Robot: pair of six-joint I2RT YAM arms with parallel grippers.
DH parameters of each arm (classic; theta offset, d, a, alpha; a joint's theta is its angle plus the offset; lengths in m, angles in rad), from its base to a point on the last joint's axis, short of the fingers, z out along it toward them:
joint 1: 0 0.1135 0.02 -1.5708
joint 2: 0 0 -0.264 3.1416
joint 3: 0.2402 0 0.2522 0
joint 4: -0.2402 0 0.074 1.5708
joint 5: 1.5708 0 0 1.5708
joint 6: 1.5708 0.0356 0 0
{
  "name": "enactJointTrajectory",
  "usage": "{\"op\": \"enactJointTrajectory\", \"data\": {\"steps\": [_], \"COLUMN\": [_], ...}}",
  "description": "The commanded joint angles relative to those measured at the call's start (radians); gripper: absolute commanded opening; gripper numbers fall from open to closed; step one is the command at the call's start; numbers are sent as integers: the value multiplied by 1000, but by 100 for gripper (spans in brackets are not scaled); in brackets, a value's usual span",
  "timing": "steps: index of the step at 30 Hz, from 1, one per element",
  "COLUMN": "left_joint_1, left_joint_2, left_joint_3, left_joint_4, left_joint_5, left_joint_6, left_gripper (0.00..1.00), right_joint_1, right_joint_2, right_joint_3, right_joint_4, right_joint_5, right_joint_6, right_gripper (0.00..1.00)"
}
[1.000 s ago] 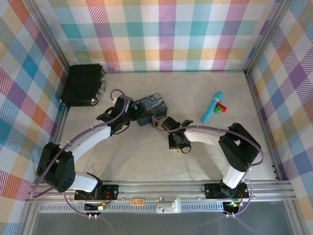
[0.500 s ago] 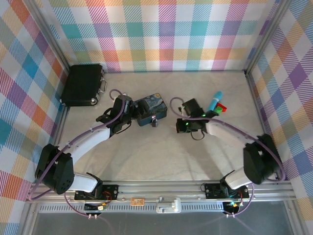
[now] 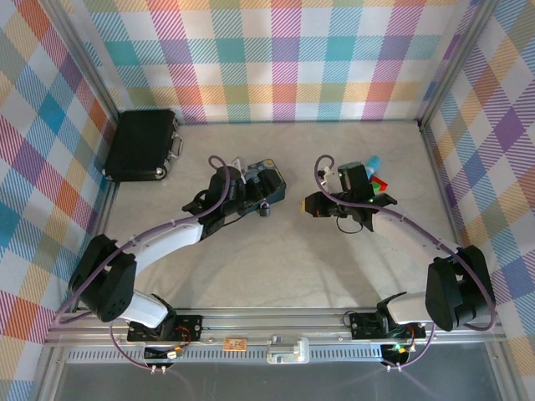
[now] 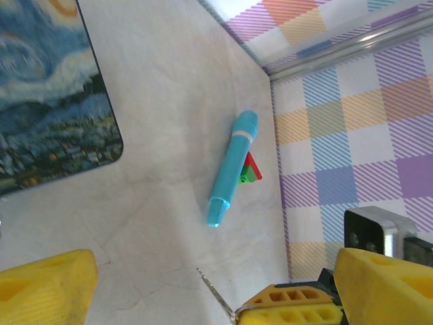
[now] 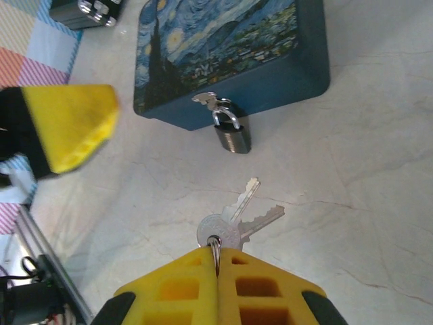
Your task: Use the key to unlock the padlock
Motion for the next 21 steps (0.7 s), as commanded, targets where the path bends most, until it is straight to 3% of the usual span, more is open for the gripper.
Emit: {"op": "enactJointTrajectory", "data": {"steps": [1,5,12,16,21], "left_joint_1": [-20,-45,-112,-128,-152], "left_joint_2": [61,123,101,99,120], "left_joint_3": [26,37,-6,-32,-24], "left_joint_4": [107,142,179,198,233], "left_joint_5": [24,27,-77,-95,-113], "left_joint_6": [-120,-210,-189,-222,-242], "left_gripper": [89,89,87,82,71], "right_joint_1": [-1,-2,-4,-4,-4], "right_joint_2": [-5,3,32,11,-16], "right_joint_3": [-16,-7,-59,-121,-140], "right_joint_4": [124,86,123,230,281], "right_joint_5": [-77,12,194,278,347], "right_joint_6": [50,115,479,616,663], "right_gripper": [0,0,0,0,0]}}
